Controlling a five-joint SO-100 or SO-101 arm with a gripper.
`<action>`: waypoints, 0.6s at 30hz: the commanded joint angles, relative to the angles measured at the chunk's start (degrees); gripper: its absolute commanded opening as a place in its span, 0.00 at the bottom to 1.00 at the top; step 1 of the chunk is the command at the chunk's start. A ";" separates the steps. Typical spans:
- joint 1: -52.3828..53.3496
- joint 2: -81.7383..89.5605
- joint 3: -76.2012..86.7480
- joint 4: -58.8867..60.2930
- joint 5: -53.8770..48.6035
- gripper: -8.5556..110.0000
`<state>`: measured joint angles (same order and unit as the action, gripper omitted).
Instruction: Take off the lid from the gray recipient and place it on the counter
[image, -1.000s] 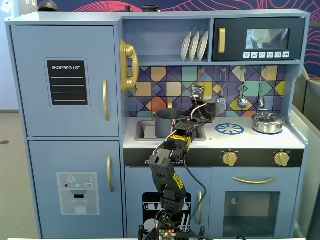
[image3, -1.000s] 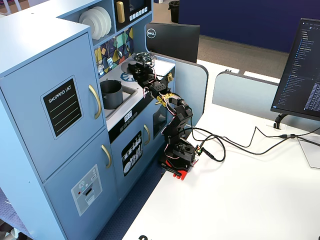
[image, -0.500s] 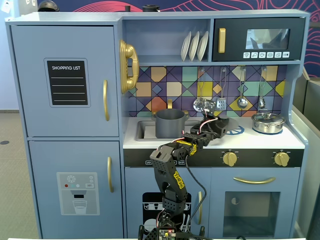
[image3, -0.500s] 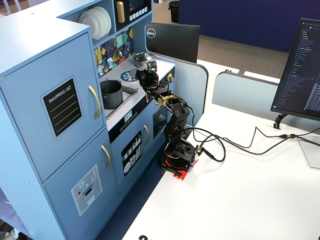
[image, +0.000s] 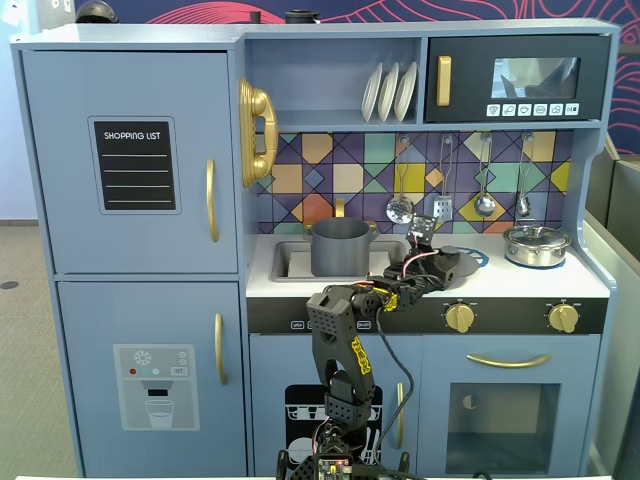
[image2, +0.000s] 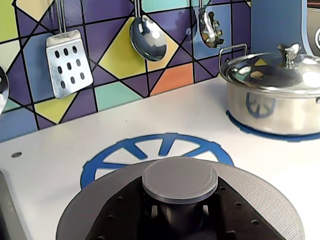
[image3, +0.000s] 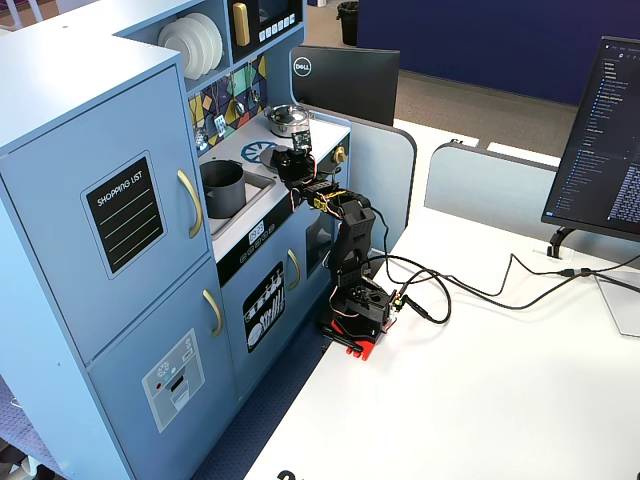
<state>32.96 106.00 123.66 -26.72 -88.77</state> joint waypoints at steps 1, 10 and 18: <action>0.26 -0.26 -0.26 -2.72 -0.70 0.07; 0.00 -1.85 1.32 -3.60 -1.76 0.07; 0.79 -0.88 1.32 0.62 -4.92 0.18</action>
<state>32.96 103.97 125.24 -27.69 -92.20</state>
